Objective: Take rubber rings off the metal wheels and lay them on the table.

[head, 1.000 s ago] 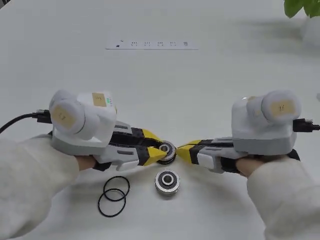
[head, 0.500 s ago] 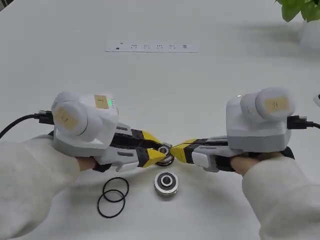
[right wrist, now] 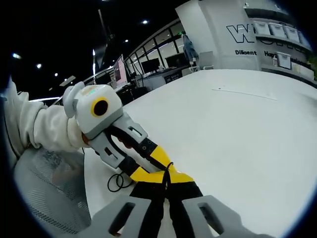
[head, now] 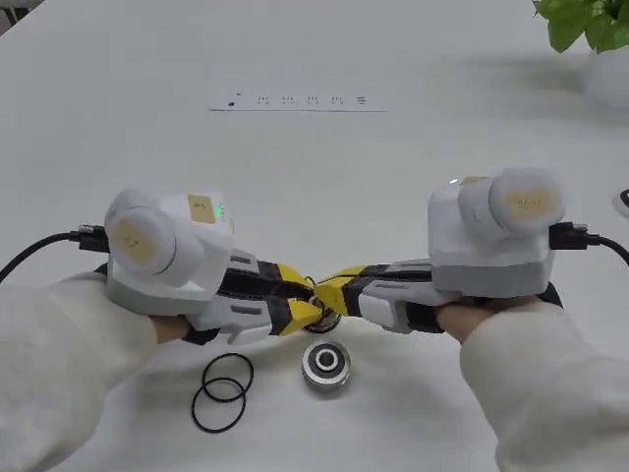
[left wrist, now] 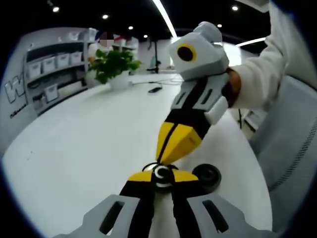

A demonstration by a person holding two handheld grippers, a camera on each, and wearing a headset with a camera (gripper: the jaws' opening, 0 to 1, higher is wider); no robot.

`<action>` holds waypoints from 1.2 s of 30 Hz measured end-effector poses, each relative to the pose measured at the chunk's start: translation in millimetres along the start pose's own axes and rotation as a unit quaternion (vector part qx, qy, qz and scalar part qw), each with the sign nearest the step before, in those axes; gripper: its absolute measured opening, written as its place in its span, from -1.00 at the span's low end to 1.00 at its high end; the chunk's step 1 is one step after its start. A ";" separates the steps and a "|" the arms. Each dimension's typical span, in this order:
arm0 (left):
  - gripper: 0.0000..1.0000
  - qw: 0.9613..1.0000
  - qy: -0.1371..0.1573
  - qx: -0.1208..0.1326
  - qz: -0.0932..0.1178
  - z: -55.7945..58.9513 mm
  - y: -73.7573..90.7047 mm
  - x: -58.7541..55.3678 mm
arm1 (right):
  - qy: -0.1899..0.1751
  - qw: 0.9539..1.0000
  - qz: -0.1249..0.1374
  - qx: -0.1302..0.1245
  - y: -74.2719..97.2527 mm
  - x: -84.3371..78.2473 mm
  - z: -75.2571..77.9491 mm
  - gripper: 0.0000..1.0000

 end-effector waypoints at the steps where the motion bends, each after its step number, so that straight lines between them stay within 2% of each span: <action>1: -0.74 1.000 0.000 0.002 0.000 0.2 -0.1 0.2 | -0.005 1.000 0.001 0.002 -0.4 -0.6 1.4 -1.00; 8: -0.72 1.000 0.002 0.015 -0.007 2.8 -0.5 1.4 | -0.019 1.000 -0.011 -0.003 1.9 -7.4 6.4 -1.00; 11: -0.72 0.999 0.020 0.019 -0.021 2.6 0.2 3.5 | -0.033 0.999 -0.016 -0.005 2.4 -11.8 10.0 -1.00; 15: -0.67 0.999 0.012 0.015 -0.032 4.1 7.0 4.9 | -0.038 0.999 -0.016 -0.005 4.4 -11.2 8.1 -1.00; 17: -0.64 0.999 0.014 0.016 -0.031 4.7 14.2 8.2 | -0.037 0.999 -0.013 -0.003 5.9 -9.3 7.6 -1.00; 22: -0.60 1.000 0.014 0.012 -0.004 11.0 37.4 24.0 | -0.035 0.999 -0.004 -0.004 11.2 -2.2 6.2 -1.00; 25: -0.52 1.000 0.006 0.017 0.004 15.2 49.5 30.5 | -0.030 1.000 -0.003 -0.003 14.1 0.5 4.1 -1.00; 27: -0.42 1.000 0.009 0.021 0.006 17.6 57.2 33.4 | -0.026 1.000 -0.001 -0.002 17.2 2.5 2.5 -1.00; 29: -0.32 0.999 0.029 0.013 0.003 22.8 62.8 33.7 | -0.025 1.000 0.001 0.002 19.7 4.2 0.8 -1.00; 33: -0.20 1.000 0.012 0.010 -0.001 36.6 78.9 34.5 | -0.015 1.000 0.008 0.008 27.0 10.5 -4.3 -1.00; 36: -0.04 1.000 0.013 0.017 -0.002 45.5 93.2 35.3 | -0.011 1.000 0.017 0.011 32.8 16.0 -7.5 -1.00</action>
Point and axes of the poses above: the centre of the closed fingertips' face, and the gripper's own axes: y roughly backward along the fingers, z roughly to its right, x roughly out of its top, the point moved 7 cm from there along y, roughly backward along the fingers, and after that the axes turned 9 degrees about y, right-handed, at the moved point
